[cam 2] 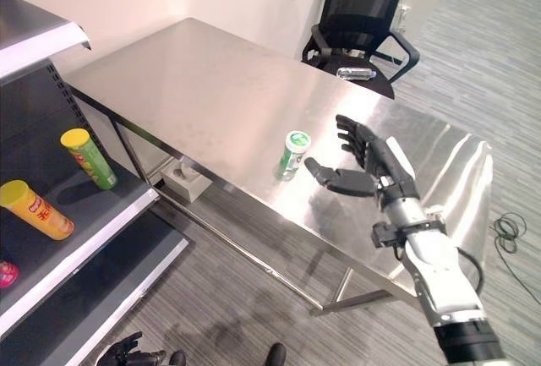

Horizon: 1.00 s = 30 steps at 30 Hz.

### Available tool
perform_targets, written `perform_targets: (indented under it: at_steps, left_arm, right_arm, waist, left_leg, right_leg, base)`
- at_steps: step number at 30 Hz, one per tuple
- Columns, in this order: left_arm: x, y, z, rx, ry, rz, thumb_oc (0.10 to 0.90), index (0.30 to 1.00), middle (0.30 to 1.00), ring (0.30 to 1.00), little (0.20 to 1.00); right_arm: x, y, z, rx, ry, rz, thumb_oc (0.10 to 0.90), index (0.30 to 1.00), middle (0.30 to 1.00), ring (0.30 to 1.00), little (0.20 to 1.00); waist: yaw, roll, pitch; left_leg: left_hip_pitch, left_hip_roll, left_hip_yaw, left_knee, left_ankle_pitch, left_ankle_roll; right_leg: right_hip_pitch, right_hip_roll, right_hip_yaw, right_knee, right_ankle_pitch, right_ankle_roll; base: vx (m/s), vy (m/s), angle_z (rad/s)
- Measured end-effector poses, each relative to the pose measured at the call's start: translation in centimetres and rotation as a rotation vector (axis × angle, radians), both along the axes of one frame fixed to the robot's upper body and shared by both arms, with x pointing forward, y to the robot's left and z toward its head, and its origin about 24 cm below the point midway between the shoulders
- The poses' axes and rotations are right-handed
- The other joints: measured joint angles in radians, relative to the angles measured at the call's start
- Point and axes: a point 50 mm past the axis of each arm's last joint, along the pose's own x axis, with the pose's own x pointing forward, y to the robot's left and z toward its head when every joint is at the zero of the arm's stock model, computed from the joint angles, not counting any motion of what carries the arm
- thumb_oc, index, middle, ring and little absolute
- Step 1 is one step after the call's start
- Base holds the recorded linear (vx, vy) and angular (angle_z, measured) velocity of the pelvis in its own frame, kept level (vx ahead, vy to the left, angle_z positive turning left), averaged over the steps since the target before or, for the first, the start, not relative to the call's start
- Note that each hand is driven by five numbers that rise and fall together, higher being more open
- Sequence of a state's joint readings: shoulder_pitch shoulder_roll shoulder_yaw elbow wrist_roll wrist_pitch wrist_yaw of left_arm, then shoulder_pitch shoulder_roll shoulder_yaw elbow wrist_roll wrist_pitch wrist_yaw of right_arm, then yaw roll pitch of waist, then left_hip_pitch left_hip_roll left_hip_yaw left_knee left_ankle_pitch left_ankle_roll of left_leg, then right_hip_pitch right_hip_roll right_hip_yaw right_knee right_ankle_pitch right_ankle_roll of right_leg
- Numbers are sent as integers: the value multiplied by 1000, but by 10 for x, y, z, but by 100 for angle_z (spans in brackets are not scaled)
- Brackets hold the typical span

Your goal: Put the goods on the table back onto the shelves and tidy them up.

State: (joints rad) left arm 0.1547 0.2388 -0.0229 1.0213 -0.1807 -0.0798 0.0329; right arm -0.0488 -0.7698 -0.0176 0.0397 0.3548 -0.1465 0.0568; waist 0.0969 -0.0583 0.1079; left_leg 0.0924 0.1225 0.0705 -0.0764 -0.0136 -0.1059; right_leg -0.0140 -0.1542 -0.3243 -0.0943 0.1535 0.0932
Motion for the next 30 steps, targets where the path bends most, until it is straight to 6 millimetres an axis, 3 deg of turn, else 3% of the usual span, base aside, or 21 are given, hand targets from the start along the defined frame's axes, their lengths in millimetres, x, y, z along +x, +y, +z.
perform_targets:
  at_steps: [6,13,15,17,30]
  left_arm:
    - [0,1,0,14,4,-18,800,900,900,900,900]
    - [-3,0,0,23,13,-22,800,900,900,900,900]
    - [-1,-1,0,27,9,-27,800,900,900,900,900]
    - [-4,-1,-1,27,16,-25,800,900,900,900,900]
    - [-12,2,-2,30,35,-5,800,900,900,900,900]
  right_arm:
    - [-1,-2,-18,-216,10,-141,800,900,900,900,900]
    - [4,-9,-32,-183,13,-273,800,900,900,900,900]
    - [6,-15,-44,-171,63,-311,800,900,900,900,900]
    - [13,-12,-47,-169,82,-309,800,900,900,900,900]
    - [35,-7,-33,-122,31,-331,800,900,900,900,900]
  waist:
    - [2,10,-12]
    - [15,19,-19]
    - [47,26,-22]
    - [52,29,-24]
    - [111,25,-19]
  left_leg:
    - [-1,-3,-2,0,0,0]
    - [-9,-3,-13,1,1,0]
    - [-11,-5,-26,1,4,1]
    - [-11,-6,-29,1,4,1]
    - [-34,-22,-112,2,11,4]
  right_leg:
    - [1,-4,-2,0,0,0]
    - [7,-6,-23,0,0,1]
    - [8,-8,-31,0,-1,2]
    - [11,-10,-35,0,-1,2]
    - [42,-30,-118,0,-15,20]
  base:
    - [5,3,0]
    - [8,7,4]
    - [13,19,14]
    - [14,4,6]
    - [12,5,20]
